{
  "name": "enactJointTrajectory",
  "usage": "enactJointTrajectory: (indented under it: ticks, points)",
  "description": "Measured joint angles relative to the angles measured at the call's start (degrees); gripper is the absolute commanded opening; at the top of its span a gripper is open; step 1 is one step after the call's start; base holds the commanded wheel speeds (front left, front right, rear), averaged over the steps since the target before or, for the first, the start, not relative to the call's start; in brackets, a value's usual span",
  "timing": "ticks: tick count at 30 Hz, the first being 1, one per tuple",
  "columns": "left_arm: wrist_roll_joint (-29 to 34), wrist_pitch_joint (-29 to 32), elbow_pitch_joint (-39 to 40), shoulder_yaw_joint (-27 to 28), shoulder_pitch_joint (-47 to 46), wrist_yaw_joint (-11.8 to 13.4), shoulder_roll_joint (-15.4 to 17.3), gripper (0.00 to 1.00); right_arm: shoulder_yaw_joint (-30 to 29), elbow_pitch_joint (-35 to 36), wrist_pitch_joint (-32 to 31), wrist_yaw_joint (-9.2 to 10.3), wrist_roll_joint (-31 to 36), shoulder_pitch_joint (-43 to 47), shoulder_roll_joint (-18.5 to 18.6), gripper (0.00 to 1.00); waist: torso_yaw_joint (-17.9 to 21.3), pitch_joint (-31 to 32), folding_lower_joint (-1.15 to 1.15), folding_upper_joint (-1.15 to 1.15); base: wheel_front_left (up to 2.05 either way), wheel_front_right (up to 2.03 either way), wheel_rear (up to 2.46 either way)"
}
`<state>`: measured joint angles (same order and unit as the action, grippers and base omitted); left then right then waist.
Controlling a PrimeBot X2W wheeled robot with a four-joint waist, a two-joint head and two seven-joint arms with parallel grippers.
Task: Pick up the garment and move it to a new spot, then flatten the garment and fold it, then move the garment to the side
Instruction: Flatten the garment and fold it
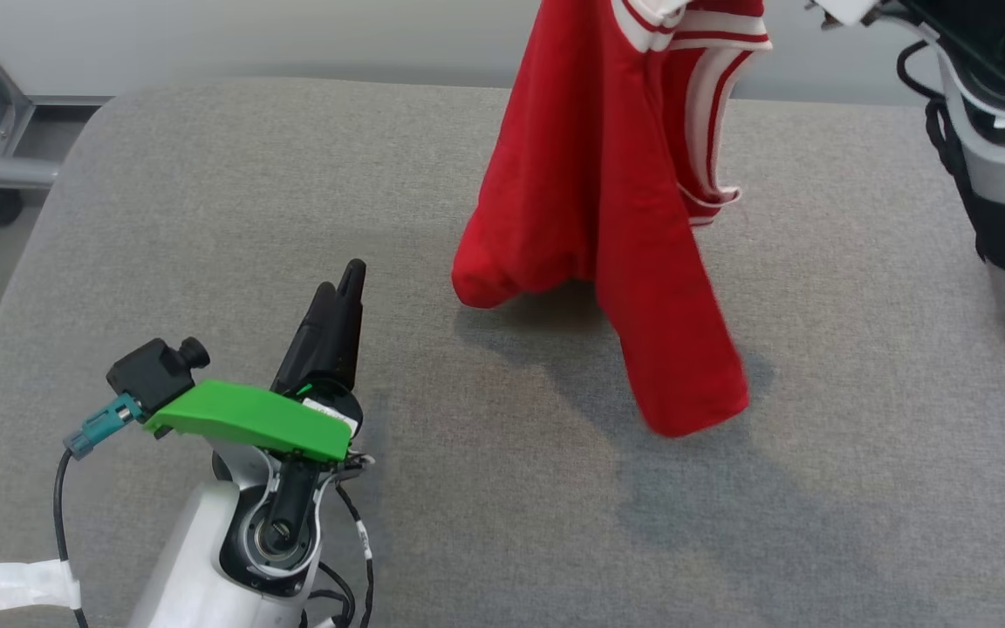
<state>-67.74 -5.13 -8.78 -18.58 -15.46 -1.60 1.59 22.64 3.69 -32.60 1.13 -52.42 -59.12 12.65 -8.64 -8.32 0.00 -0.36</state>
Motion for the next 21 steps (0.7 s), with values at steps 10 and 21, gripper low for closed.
enactJointTrajectory:
  ticks: [10,21]
  points:
    - [-3.0,-3.6,0.9,-1.8,0.2,0.0,0.3,1.00,0.5,-4.9,-5.2,4.05,2.6,-2.1,2.2,0.00,-3.4,2.0,0.00,0.00,0.00,0.00,0.00]
    - [2.3,2.1,1.5,-11.3,3.5,-0.9,2.0,1.00,-0.6,-7.6,-7.3,5.64,-0.7,26.5,5.2,0.00,-2.3,3.2,0.00,0.00,0.00,0.00,0.00]
